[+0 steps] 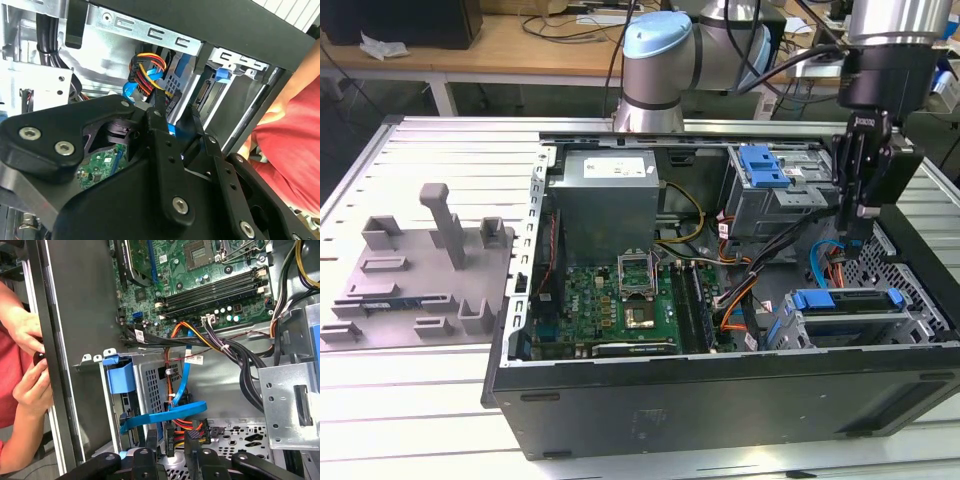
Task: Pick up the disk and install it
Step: 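Insert the first disk wire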
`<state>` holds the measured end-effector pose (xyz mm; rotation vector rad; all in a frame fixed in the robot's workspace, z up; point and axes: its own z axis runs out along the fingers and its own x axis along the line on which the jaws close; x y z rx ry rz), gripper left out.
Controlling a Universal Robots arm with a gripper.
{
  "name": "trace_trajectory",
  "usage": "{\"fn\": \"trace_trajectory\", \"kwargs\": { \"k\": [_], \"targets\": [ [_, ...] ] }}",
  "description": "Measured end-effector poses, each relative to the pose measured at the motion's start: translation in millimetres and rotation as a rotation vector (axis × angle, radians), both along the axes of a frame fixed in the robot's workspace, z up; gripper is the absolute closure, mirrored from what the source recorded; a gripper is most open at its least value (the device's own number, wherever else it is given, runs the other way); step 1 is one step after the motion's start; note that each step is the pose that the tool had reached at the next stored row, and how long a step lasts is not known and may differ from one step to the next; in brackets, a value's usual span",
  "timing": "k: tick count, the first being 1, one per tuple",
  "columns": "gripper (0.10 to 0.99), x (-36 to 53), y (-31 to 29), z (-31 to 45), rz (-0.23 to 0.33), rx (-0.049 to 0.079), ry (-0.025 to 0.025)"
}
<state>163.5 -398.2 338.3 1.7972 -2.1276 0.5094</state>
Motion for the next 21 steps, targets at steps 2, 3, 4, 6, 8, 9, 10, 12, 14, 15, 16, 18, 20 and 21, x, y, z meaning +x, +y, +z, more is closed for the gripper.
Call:
{"fn": "trace_trajectory", "kwargs": {
  "k": [2,3,4,6,8,9,10,12,14,15,16,18,20,21],
  "targets": [
    [0.733,0.1,-0.1,-1.1,0.0,-0.001,0.0023],
    [0.733,0.2,-0.3,-1.5,0.0,-0.001,0.0039],
    [0.733,0.4,-0.5,-1.8,0.0,-0.001,0.0051],
    [0.733,1.1,-1.3,-2.4,0.0,-0.001,0.008],
    [0.733,2.0,-1.7,-3.3,0.0,-0.001,0.0108],
    [0.733,2.6,-1.8,-4.3,0.0,-0.002,0.0126],
    [0.733,2.8,-1.8,-5.2,0.0,-0.002,0.0138],
    [0.753,2.8,-1.8,-6.9,0.0,-0.003,0.0157],
    [0.882,2.8,-1.8,-7.6,0.0,-0.005,0.0171],
    [0.882,2.8,-1.8,-7.8,0.0,-0.006,0.0175],
    [0.918,2.8,-1.8,-8.0,0.0,-0.007,0.0181],
    [0.918,2.8,-1.8,-8.1,0.0,-0.009,0.0191],
    [0.918,2.8,-1.8,-8.3,0.0,-0.009,0.0191],
    [0.918,2.8,-1.8,-8.3,0.0,-0.009,0.0192]
  ]
}}
